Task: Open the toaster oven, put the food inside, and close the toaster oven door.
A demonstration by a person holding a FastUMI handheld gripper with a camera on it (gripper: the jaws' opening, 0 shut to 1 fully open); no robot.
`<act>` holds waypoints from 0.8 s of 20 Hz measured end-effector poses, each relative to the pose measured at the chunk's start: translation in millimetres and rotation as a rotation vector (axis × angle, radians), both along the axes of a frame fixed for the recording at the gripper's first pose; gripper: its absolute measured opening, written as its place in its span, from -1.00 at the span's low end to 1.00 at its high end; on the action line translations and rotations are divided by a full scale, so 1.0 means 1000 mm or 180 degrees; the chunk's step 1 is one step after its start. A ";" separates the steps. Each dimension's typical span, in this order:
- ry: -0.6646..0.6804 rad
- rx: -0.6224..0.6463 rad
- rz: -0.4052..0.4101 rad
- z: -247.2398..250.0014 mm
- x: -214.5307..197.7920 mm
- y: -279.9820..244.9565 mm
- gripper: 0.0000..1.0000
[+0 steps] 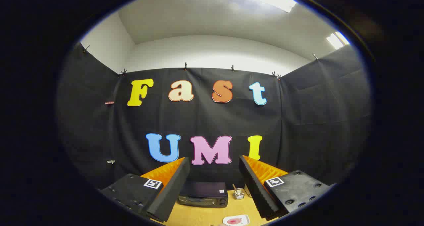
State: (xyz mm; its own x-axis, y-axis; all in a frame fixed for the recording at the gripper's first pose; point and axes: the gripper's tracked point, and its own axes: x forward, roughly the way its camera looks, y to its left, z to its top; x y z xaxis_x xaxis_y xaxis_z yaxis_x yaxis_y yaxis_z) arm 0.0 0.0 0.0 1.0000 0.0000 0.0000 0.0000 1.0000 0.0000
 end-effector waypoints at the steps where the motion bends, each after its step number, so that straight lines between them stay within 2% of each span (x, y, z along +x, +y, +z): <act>1: 0.0030 -0.0006 -0.0005 -0.004 0.000 0.000 0.94; 6: 0.0090 -0.0150 -0.0178 -0.010 0.003 -0.011 0.94; 16: 0.0070 -0.0165 -0.0154 -0.008 0.002 -0.005 0.94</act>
State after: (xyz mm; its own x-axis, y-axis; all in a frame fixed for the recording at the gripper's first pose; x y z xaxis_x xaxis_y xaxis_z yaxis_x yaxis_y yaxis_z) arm 2.2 -4.6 -7.8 0.9986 -0.0490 -0.0207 0.0479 0.9975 -0.0522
